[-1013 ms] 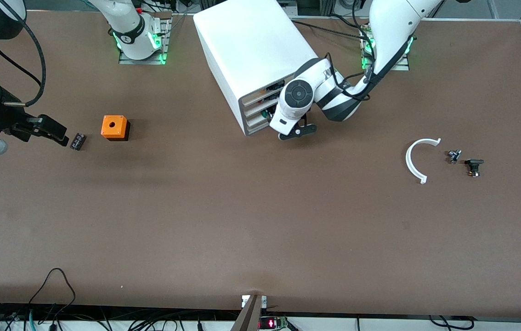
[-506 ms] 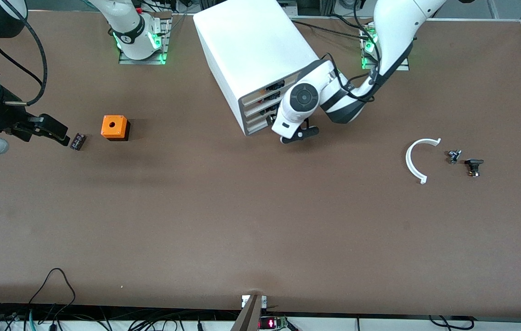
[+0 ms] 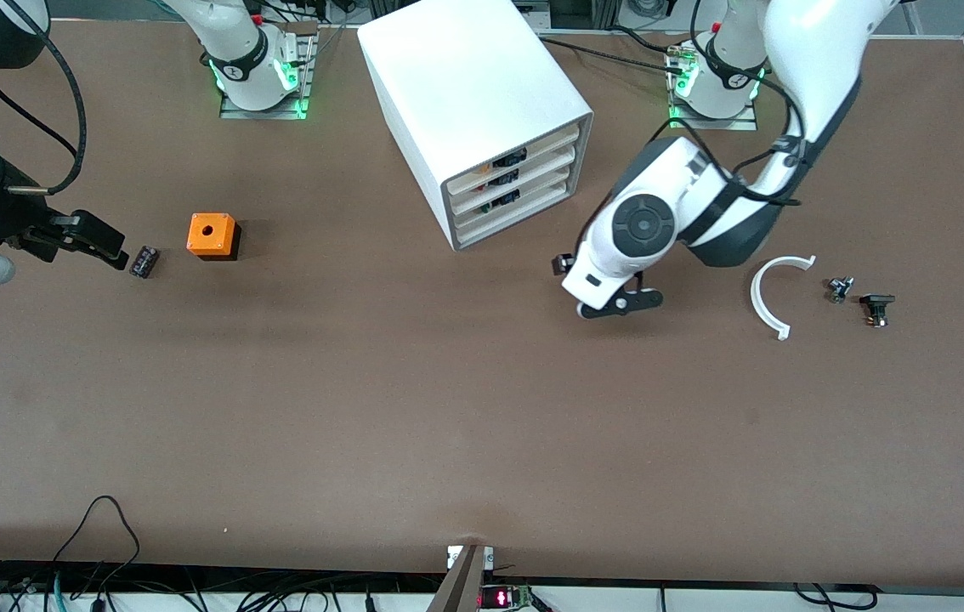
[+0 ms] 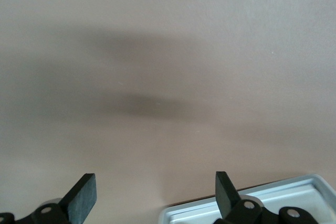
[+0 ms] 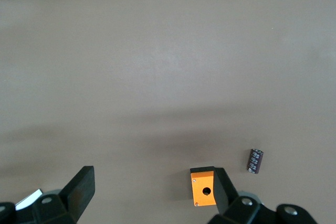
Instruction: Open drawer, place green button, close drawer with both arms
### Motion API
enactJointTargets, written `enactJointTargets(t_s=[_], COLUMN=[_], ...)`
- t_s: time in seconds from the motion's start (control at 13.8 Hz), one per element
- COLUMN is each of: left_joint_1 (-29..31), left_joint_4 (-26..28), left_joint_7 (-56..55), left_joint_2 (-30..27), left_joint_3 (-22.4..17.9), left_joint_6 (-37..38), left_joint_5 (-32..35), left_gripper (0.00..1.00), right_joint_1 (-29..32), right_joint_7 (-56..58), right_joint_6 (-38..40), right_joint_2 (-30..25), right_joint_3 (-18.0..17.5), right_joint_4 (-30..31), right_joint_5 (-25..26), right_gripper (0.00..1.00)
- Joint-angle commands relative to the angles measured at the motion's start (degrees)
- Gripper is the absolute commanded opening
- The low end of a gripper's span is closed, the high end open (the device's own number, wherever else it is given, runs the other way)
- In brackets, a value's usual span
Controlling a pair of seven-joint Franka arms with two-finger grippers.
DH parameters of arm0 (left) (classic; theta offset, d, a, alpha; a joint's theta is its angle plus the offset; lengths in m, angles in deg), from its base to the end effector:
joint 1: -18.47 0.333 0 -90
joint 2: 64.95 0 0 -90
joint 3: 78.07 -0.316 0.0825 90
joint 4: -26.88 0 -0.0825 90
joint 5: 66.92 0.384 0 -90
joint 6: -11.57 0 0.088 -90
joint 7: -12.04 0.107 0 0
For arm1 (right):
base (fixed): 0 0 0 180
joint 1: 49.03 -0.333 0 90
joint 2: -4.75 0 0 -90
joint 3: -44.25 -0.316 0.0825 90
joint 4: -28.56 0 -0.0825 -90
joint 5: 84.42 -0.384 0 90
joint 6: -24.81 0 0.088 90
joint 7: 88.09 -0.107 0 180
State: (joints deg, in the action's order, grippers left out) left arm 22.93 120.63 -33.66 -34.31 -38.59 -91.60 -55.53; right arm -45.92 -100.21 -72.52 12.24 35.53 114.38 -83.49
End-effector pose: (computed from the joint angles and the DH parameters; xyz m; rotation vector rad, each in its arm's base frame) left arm 0.5617 -0.3103 0.3453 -3.0601 -0.2226 0.4361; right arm 0.6038 0.0518 0.5960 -3.1200 0.1782 -0.1098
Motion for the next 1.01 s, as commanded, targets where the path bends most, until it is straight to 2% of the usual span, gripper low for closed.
enactJointTargets(t_s=[0.0, 0.36, 0.51, 0.58, 0.65, 0.87, 0.94], left_joint_1=[3.0, 11.3, 11.7, 11.6, 10.4, -0.1, -1.5], left_joint_4=[-4.7, -5.2, -4.6, -4.5, -4.0, -0.3, 1.8], left_joint_7=[8.1, 25.5, 31.7, 34.3, 38.4, 49.2, 49.4], left_joint_2=[-3.1, -11.6, -16.2, -18.1, -21.2, -27.7, -30.0], left_joint_3=[0.5, 0.6, -1.1, -3.3, -7.9, -25.7, -28.6], left_joint_6=[8.3, 12.2, 12.2, 12.4, 12.5, 12.3, 11.8], left_joint_5=[1.4, 0.8, 0.6, -0.2, -3.2, -9.2, -10.1], left_gripper=[1.0, 1.0, 1.0, 1.0, 1.0, 1.0, 1.0], right_joint_1=[0.8, 0.8, 0.8, 0.8, 0.8, 0.7, 0.8], right_joint_7=[0.2, 0.3, 0.5, 0.5, 0.5, 0.4, 0.4], right_joint_6=[1.2, 1.2, 1.2, 1.2, 1.2, 1.3, 1.3], right_joint_2=[-0.6, -0.6, -0.6, -0.6, -0.6, -0.6, -0.6], right_joint_3=[-0.8, -0.8, -0.8, -0.8, -0.8, -0.8, -0.8], right_joint_4=[-0.4, -0.5, -0.5, -0.5, -0.5, -0.5, -0.5], right_joint_5=[-0.5, -0.5, -0.5, -0.5, -0.4, -0.4, -0.4], right_gripper=[1.0, 1.0, 1.0, 1.0, 1.0, 1.0, 1.0])
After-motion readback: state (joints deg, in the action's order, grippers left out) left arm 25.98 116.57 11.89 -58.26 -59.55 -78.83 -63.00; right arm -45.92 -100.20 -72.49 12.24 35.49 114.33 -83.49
